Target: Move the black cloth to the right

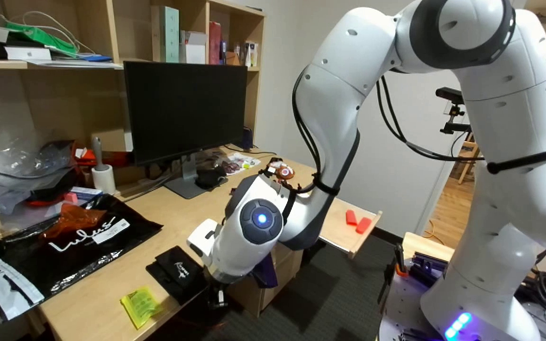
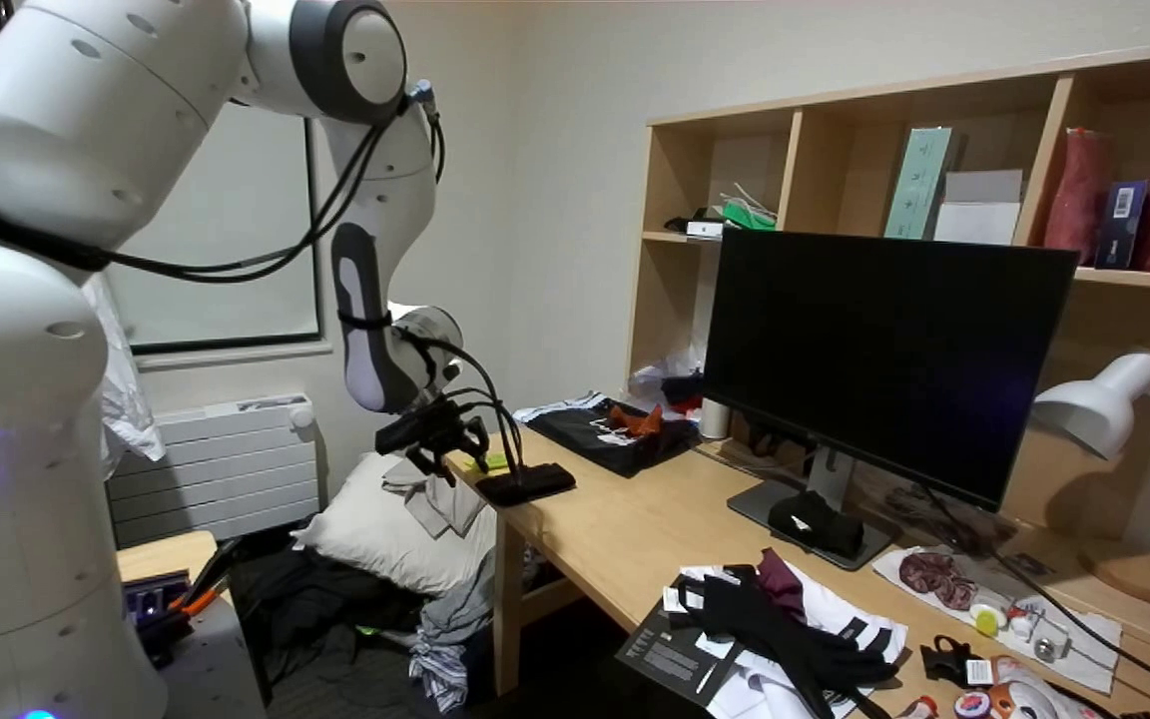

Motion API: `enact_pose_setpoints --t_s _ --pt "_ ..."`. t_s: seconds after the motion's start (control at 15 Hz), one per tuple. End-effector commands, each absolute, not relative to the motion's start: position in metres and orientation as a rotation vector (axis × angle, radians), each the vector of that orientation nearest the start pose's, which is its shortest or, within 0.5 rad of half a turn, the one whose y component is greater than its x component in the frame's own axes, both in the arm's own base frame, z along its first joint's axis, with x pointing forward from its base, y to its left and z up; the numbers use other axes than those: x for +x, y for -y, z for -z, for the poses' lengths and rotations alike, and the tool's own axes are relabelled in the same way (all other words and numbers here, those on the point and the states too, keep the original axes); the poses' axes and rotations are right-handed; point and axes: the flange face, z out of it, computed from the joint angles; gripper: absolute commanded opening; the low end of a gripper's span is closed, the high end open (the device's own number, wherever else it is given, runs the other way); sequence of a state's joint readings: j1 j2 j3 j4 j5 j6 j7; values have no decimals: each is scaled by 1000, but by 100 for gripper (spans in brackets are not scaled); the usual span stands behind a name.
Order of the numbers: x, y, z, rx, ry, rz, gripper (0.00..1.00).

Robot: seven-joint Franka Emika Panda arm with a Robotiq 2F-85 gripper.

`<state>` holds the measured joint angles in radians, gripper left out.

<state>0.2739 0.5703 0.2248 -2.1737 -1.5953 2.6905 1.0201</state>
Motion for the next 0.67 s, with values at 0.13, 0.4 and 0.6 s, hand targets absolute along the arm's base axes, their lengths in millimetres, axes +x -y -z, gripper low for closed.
enact_pose_setpoints --t_s 0.13,0.4,0.6 --pt "436 -287 -107 -3106 1929 701 100" --pt "440 -288 -92 -3092 2141 771 100" --pt "442 -290 -77 -3043 2233 783 100"
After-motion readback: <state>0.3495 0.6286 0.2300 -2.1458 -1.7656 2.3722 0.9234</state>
